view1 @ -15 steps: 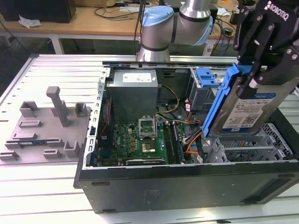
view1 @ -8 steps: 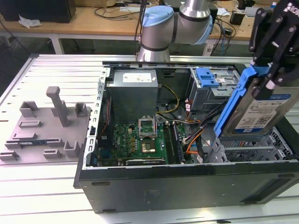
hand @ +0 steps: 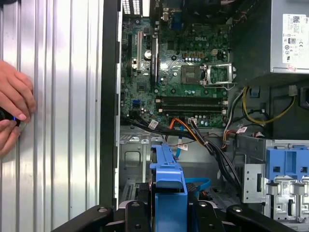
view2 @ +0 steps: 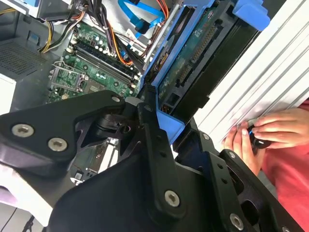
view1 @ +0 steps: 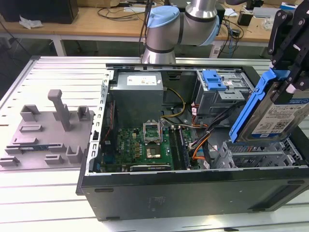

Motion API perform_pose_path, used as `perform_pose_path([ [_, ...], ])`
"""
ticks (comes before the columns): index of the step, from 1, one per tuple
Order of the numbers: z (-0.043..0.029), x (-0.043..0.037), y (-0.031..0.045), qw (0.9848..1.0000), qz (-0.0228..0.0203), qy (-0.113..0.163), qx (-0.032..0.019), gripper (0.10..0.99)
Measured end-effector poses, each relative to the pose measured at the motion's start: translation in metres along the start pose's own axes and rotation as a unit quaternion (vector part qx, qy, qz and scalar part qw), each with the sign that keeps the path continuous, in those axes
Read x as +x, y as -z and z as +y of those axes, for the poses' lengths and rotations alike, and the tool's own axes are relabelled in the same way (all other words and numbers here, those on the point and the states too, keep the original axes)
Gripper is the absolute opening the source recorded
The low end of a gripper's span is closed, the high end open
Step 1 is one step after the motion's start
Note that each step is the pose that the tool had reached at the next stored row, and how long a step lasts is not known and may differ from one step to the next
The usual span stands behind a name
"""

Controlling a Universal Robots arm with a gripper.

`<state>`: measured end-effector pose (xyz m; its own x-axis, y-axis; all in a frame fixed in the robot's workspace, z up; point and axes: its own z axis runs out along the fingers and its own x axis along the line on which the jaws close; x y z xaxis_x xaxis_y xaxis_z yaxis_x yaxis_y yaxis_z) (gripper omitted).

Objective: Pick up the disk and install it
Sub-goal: 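Insert the disk into the insertion slot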

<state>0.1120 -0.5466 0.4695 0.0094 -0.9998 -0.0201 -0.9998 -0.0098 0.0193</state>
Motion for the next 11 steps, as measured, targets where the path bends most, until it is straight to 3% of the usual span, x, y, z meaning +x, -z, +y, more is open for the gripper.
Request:
perform_pose_path([
  [11,-0.0001,0.0007,-0.004,1.0,-0.0001,0.0,0.0,0.365],
])
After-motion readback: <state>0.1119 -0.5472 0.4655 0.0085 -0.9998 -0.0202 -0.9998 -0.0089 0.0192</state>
